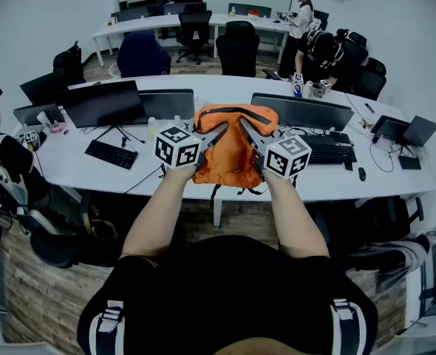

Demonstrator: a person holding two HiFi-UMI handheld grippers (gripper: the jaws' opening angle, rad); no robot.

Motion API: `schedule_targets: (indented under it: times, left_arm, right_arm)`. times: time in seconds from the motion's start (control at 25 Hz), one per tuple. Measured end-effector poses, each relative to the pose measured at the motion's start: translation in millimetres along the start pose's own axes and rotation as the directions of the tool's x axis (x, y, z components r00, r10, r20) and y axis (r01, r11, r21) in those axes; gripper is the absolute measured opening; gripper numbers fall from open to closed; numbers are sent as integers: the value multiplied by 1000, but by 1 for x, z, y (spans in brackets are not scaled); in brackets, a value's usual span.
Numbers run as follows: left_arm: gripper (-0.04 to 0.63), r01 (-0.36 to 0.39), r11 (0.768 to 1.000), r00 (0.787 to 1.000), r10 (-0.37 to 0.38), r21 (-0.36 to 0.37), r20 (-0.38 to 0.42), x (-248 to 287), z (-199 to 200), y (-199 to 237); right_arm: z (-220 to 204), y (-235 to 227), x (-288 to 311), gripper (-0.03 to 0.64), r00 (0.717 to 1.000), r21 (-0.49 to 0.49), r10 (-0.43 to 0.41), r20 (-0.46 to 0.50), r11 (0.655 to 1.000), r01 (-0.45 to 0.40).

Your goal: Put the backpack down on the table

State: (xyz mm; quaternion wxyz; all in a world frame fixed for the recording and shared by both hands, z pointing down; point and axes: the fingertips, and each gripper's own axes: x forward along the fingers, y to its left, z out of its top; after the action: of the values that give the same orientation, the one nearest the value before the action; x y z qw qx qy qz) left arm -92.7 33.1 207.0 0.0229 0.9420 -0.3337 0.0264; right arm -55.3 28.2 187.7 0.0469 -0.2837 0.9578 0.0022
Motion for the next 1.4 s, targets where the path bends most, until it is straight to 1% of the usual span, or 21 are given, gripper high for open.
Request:
schedule_targets:
  times: [0.56,1.08,1.24,1.4]
  left_arm:
    - [55,19,1000,1000,-19,-2,1,-7,0,14]
    - [55,57,998,998,-57,-20,9,-49,-13,65]
    - [55,60,997,998,-60,-39,10,-60,-18,79]
    - [54,61,997,998,-61,-41,19,-63,-18,87]
  right_arm:
    - [-1,2,16,38,999,17,-51,4,999,51]
    - [-18,28,76,38,995,22,-98,-15,995,98]
    - [-25,34,92,38,994,30,-99,-38,995,100]
    - [-26,34,101,38,994,28,-99,-39,995,100]
